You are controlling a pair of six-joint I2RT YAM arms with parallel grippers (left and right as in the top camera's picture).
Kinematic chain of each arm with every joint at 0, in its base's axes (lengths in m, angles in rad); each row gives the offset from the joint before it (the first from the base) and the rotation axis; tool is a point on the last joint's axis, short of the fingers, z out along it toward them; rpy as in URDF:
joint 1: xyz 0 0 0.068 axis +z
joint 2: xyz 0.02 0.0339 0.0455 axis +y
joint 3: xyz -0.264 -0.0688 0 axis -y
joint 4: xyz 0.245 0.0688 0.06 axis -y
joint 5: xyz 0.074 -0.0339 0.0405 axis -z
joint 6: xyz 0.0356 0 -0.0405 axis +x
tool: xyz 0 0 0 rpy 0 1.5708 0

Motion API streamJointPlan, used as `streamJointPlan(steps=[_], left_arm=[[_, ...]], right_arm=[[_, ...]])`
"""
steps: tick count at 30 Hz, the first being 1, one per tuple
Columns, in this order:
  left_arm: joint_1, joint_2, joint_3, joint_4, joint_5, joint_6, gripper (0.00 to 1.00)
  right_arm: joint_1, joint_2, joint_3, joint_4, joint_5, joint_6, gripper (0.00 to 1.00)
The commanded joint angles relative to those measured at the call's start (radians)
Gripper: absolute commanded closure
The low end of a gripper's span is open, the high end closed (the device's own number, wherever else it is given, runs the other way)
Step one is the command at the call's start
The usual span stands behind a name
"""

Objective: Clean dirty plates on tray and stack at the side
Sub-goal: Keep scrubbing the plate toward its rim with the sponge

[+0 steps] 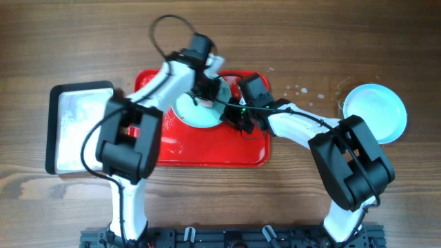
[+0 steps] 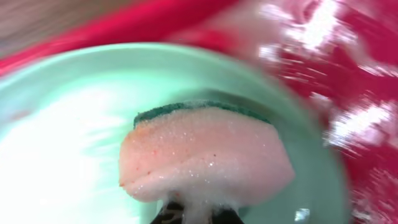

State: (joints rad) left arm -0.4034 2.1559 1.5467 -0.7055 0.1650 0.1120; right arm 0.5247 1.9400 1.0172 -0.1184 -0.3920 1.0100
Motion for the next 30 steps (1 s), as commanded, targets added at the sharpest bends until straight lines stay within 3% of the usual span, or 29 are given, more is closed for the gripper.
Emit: streamJointPlan(steps=[1, 7, 14, 19, 24, 30], left_arm=[[-0.091, 0.049, -0.041, 0.007, -0.005, 0.167, 0.96], [-0.046, 0.049, -0.041, 0.053, -0.363, -0.108, 0.96], [0.092, 0.049, -0.041, 0.039, -0.395, -0.268, 0.96], [0.156, 0.049, -0.041, -0.029, -0.457, -0.277, 0.96], [0.131, 0.049, -0.041, -0.043, -1.003, -0.321, 0.96], [0.057, 0.049, -0.041, 0.014, -1.44, -0.416, 0.96]], right_arm=[[0.013, 0.05, -0.034, -0.028, 0.05, -0.045, 0.96], [0.013, 0.05, -0.034, -0.028, 0.047, -0.045, 0.96], [0.013, 0.05, -0.034, -0.028, 0.043, -0.046, 0.95], [0.013, 0.05, -0.034, -0.027, 0.043, -0.046, 0.96], [0.013, 0.05, -0.034, -0.024, 0.043, -0.045, 0.96], [0.013, 0.05, -0.034, -0.024, 0.043, -0.049, 0.96]])
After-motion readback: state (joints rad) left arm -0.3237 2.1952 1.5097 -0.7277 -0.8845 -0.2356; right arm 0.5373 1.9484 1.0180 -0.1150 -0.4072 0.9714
